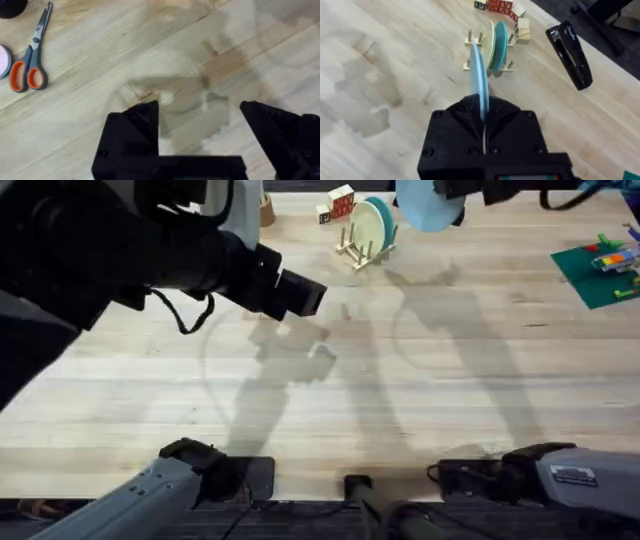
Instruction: Pick up the plates from the table one by one and place each into a slot on the dish rack.
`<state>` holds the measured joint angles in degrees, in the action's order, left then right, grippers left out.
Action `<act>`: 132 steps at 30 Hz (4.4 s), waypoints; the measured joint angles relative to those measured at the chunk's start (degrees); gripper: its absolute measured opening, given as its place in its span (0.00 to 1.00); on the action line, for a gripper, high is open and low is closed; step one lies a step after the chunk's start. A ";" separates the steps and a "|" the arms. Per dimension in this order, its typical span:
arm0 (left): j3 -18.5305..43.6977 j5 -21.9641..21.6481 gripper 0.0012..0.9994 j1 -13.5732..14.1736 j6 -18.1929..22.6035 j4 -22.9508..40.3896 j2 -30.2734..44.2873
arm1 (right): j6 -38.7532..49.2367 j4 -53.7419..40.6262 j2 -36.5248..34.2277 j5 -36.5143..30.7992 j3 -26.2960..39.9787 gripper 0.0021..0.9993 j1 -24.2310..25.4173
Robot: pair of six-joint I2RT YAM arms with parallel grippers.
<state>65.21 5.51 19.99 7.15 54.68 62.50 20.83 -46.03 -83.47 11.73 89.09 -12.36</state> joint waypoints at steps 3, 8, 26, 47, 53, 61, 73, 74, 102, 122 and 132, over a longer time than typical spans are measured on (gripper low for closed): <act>0.00 -0.50 1.00 0.00 0.16 0.00 0.00 | 0.64 -0.05 -1.79 0.00 2.08 0.03 0.00; 0.00 -0.67 1.00 0.00 0.20 0.00 0.00 | 2.51 0.75 -4.95 -0.20 5.49 0.03 0.00; 0.00 -0.69 1.00 0.00 0.21 0.00 0.00 | 6.00 14.44 -17.28 -1.54 8.38 0.03 0.00; 0.00 -0.69 1.00 0.00 0.21 0.00 0.01 | 3.69 15.22 -19.16 -3.68 8.38 0.03 0.00; 0.00 -0.69 1.00 0.00 0.19 0.00 0.00 | 2.76 15.60 -19.16 -5.36 8.38 0.03 0.00; 0.00 -0.70 1.00 0.00 0.19 0.00 0.01 | 0.19 16.50 -20.18 -5.79 8.38 0.03 0.17; 0.00 -0.71 1.00 0.00 -0.20 0.00 0.01 | -0.32 19.00 -25.12 -6.19 8.38 0.03 0.60; 0.00 -0.70 1.00 0.00 -0.25 0.01 0.00 | -0.34 19.29 -25.40 -6.19 8.38 0.03 0.61; 0.00 -0.82 1.00 0.00 -0.27 0.00 0.00 | -1.15 20.16 -31.90 -5.74 8.38 0.03 0.66; 0.00 -0.82 1.00 0.00 -0.27 0.00 0.00 | -1.12 20.32 -32.03 -5.75 8.38 0.13 0.66; 0.00 -0.82 1.00 0.00 -0.27 0.00 0.00 | -1.34 20.32 -32.03 -5.77 8.38 0.14 0.66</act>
<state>65.21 4.69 19.99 6.87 54.68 62.50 19.49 -25.71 -115.50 5.96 97.47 -11.70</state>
